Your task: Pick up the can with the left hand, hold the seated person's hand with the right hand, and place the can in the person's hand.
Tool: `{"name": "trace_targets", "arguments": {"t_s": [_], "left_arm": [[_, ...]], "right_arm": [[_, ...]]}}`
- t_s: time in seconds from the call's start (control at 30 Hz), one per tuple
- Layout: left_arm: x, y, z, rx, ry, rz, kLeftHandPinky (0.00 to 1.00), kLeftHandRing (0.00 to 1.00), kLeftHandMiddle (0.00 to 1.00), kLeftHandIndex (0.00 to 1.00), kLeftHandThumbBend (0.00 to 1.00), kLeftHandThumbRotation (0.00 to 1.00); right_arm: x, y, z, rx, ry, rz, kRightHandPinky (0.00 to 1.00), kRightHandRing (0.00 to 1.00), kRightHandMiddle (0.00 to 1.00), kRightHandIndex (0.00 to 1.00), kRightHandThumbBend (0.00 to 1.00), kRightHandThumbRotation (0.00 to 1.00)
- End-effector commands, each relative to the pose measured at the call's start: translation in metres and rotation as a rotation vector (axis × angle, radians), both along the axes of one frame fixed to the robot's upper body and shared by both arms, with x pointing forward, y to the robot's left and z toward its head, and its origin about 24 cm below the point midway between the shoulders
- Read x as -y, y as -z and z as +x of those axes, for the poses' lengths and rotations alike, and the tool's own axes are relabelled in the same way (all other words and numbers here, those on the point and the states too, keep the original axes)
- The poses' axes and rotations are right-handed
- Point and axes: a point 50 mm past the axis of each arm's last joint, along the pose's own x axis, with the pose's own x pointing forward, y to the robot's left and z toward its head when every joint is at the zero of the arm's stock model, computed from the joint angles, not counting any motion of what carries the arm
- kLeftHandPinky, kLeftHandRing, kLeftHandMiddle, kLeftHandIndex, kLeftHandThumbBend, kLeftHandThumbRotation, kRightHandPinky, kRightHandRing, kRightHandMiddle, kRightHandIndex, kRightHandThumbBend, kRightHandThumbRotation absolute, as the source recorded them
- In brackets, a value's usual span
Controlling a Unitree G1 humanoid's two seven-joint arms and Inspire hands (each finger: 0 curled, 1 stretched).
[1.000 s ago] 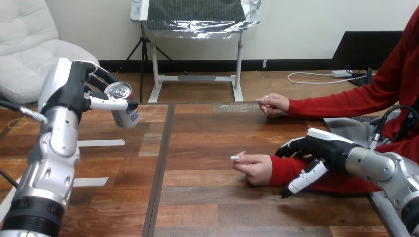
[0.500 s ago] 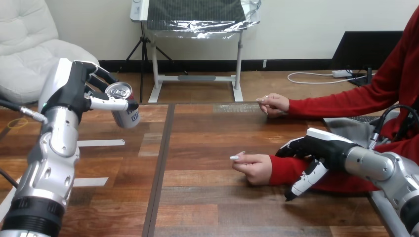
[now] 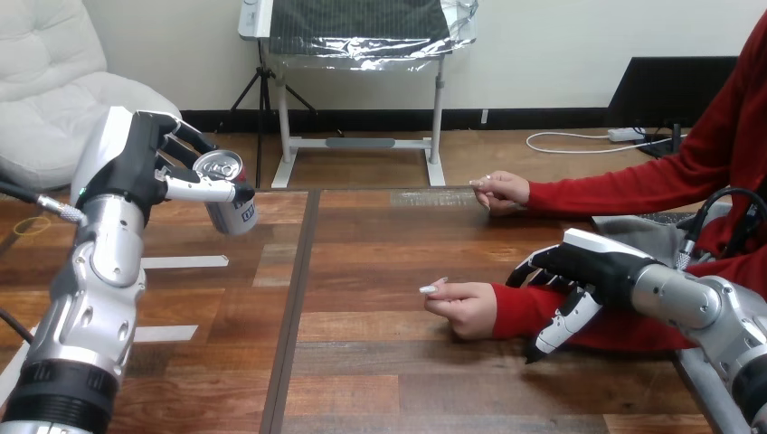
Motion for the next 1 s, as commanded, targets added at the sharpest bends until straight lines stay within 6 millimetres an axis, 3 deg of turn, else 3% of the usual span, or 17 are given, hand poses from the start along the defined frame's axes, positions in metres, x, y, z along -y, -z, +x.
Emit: {"name": "trace_targets", "arguments": {"t_s": [0.0,0.43,0.67,0.97], "left_arm": [[0.0018,-0.0354,0.0058,0.127,0.019,0.010,0.36,0.39,0.43,0.48,0.75,0.00],[0.0024,-0.0359,0.0052,0.133,0.025,0.010,0.34,0.38,0.43,0.48,0.75,0.00],[0.0028,-0.0363,0.0051,0.133,0.027,0.009,0.36,0.38,0.43,0.48,0.74,0.00],[0.0028,-0.0362,0.0049,0.134,0.028,0.015,0.36,0.38,0.43,0.48,0.75,0.00]], "right_arm": [[-0.0027,-0.0141,0.0095,0.048,-0.029,-0.038,0.66,0.66,0.69,0.73,1.00,0.03],[-0.0040,-0.0141,0.0103,0.074,-0.024,-0.036,0.51,0.53,0.57,0.62,0.98,0.00],[-0.0054,-0.0142,0.0105,0.088,-0.032,-0.048,0.45,0.48,0.52,0.57,0.92,0.00],[-0.0062,-0.0133,0.0099,0.108,-0.042,-0.054,0.43,0.46,0.50,0.53,0.87,0.00]]}}
